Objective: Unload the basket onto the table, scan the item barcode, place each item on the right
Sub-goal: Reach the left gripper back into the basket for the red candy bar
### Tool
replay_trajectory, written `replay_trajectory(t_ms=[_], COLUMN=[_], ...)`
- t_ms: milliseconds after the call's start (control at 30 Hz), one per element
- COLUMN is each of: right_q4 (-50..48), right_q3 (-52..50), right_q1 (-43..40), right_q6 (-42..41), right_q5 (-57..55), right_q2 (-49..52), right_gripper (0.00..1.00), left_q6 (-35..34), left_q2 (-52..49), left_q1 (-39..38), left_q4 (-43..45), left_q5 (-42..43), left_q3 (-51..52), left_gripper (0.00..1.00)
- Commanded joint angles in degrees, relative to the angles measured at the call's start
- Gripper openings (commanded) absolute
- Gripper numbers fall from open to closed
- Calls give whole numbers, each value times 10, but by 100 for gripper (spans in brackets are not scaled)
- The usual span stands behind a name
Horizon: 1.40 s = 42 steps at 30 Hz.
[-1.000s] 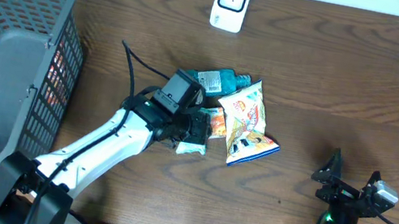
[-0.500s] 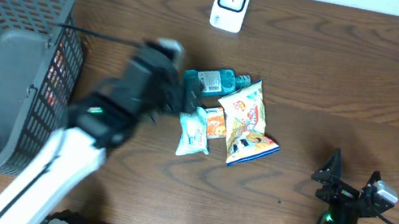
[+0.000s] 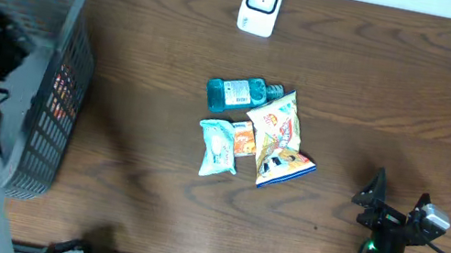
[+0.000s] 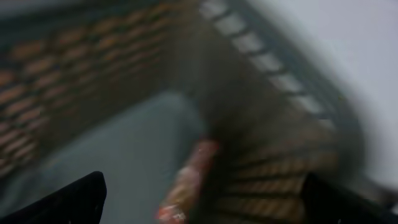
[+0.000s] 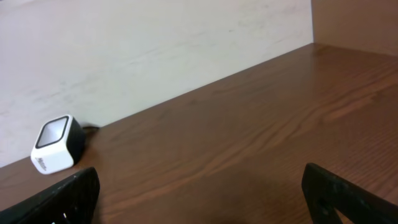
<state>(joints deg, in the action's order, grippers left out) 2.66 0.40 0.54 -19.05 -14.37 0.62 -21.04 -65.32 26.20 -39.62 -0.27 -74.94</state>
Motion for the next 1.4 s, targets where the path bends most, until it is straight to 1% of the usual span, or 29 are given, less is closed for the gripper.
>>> replay_trajectory(t_ms=[0,100,133,167,233,267,367,433,467,500,700,867,1100,1133,1200,1267,1300,1367], right_q4=[2,2,2,2,2,2,2,2,2,2,2,2,2,2,2,2,2,2], right_q3=[-1,0,0,-1,0,0,-1,0,0,-1,0,0,-1,0,-1,-1,0,0], right_q1=[-2,-2,-2,-2,-2,-2,-2,-2,-2,-2,-2,-2,-2,-2,-2,-2,-2,-2], right_q6=[-2,-2,-2,-2,-2,-2,-2,-2,-2,-2,-2,-2,-2,-2,-2,-2,-2,-2], right_q5=[-1,-1,-1,-1,-1,-1,-1,-1,-1,-1,-1,-1,-1,-1,-1,-1,-1,-1], right_q2=[-2,-2,-2,-2,-2,-2,-2,-2,-2,-2,-2,-2,-2,-2,-2,-2,-2,-2], right_gripper=[99,99,99,99,99,99,99,99,99,99,99,99,99,99,99,99,99,99], left_q6=[2,45,96,121,197,215,238,241,252,279,353,358,358,358,358,358,358,346], left_q2=[-89,-149,-184,-197,-245,-263,-316,-360,-377,-393,-422,-431,-491,-503,-515,-517,-513,-500], left_q1=[77,98,99,97,86,83,73,65,61,54,16,1,1,1,1,1,1,1], left_q4=[-28,-26,-19,-16,-15,-14,-4,2,3,3,29,50,32,25,13,6,2,-7], left_q5=[87,144,174,186,202,202,202,202,202,202,201,115,106,96,81,61,52,30], left_q3=[1,1,1,1,1,1,1,1,1,1,3,17,19,19,19,19,19,16], left_gripper=[98,98,98,98,98,98,98,98,98,98,98,98,97,87,60,22,8,7])
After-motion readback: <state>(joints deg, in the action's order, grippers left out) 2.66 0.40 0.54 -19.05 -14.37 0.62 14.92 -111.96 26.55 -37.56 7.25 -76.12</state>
